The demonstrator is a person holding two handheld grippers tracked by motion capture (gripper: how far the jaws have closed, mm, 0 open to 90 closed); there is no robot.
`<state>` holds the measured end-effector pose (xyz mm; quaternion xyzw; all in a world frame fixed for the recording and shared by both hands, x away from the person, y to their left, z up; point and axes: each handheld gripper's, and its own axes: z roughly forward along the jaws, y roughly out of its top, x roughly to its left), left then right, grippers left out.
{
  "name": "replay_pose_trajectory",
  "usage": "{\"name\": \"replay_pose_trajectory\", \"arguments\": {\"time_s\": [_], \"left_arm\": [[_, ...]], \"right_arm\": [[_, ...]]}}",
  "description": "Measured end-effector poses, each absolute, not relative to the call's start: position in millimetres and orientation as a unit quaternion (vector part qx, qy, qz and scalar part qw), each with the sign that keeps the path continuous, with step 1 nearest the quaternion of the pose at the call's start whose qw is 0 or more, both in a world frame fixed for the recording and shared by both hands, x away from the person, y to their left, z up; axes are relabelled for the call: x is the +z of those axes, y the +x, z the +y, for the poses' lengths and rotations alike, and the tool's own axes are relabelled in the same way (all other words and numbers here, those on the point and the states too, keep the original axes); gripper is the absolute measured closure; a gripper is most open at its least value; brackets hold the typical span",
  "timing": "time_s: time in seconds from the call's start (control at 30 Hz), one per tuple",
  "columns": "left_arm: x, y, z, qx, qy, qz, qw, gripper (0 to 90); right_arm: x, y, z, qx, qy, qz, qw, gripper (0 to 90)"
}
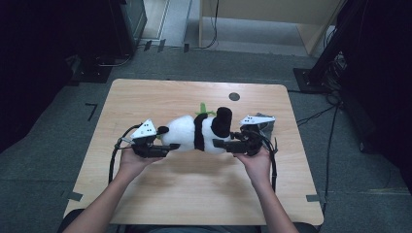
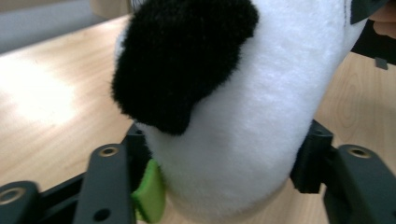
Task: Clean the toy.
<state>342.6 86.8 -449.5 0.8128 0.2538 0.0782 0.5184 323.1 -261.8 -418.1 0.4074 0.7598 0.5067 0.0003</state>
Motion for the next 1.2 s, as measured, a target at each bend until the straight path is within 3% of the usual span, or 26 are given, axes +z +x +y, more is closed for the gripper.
{"name": "replay_pose_trajectory", "arguments": {"time_s": [0.2,0.37,0.53,0.77,1.0,1.1,1.2], "left_arm": [[-444,350,100,0.028,0.794,0.276,0.541,50.9],[-438,351,106,0.021,0.790,0.273,0.549,53.1],[-434,351,111,0.013,0.786,0.273,0.554,54.0],[-429,352,116,-0.007,0.777,0.275,0.567,54.1],[-431,352,109,-0.024,0.769,0.287,0.570,53.5],[-431,350,103,-0.008,0.776,0.288,0.561,48.9],[-433,350,100,0.007,0.781,0.283,0.557,35.9]], "right_arm": [[-420,324,-267,0.533,0.383,0.754,0.009,24.3],[-427,321,-267,0.547,0.333,0.765,0.057,17.5],[-433,322,-269,0.549,0.312,0.773,0.059,12.7],[-438,320,-270,0.546,0.280,0.788,0.061,13.4],[-442,316,-252,0.498,0.269,0.817,0.110,13.8],[-443,315,-251,0.482,0.283,0.820,0.125,25.5],[-443,316,-255,0.482,0.300,0.815,0.116,34.8]]}}
